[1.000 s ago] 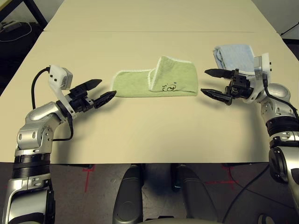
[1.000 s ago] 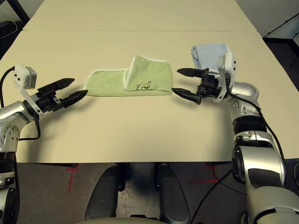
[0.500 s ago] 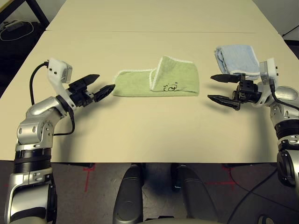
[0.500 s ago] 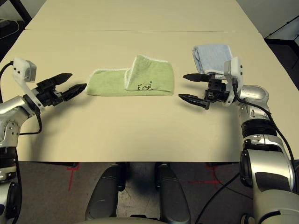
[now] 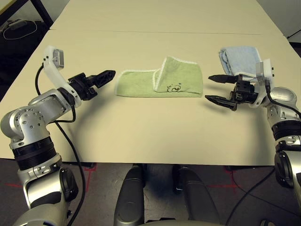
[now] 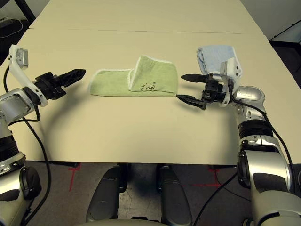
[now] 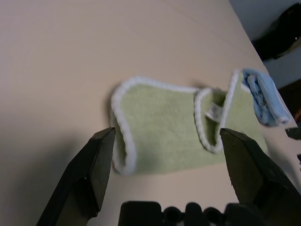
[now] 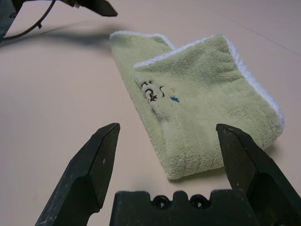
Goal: Fold the towel and set it aside.
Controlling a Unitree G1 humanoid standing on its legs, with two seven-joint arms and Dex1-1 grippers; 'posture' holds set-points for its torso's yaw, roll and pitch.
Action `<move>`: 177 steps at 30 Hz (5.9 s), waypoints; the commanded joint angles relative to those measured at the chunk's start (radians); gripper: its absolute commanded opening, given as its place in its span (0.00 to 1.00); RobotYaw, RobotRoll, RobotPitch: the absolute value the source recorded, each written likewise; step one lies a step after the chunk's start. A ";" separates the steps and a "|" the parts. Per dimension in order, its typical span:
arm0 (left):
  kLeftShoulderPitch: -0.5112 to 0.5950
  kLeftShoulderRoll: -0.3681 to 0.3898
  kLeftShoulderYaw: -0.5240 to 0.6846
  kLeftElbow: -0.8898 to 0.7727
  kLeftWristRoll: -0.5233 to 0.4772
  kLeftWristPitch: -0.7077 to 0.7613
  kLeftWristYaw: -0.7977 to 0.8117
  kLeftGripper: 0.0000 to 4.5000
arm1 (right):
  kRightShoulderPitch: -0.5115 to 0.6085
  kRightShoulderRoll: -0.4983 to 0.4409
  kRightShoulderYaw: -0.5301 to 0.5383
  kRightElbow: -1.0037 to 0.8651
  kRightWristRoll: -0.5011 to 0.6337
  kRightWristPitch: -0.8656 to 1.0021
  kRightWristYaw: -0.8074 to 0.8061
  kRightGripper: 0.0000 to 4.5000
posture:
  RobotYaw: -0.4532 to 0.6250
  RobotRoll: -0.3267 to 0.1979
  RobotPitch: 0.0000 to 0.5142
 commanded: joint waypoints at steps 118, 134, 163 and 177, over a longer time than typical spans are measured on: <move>-0.264 -0.181 -0.090 -0.023 0.022 0.091 0.054 0.00 | -0.026 0.007 0.011 0.059 -0.050 -0.032 -0.032 1.00 | 0.58 0.62 0.37; -0.283 -0.101 -0.340 0.071 0.131 -0.133 -0.075 0.00 | -0.014 0.008 0.008 0.045 -0.045 -0.030 -0.035 1.00 | 0.57 0.62 0.38; -0.347 -0.131 -0.636 0.200 0.245 -0.301 -0.339 0.00 | -0.010 0.016 0.011 0.038 -0.044 -0.026 -0.043 1.00 | 0.56 0.62 0.39; -0.384 -0.154 -0.757 0.367 0.407 -0.447 -0.476 0.00 | -0.002 0.016 0.009 0.031 -0.044 -0.024 -0.047 1.00 | 0.56 0.62 0.39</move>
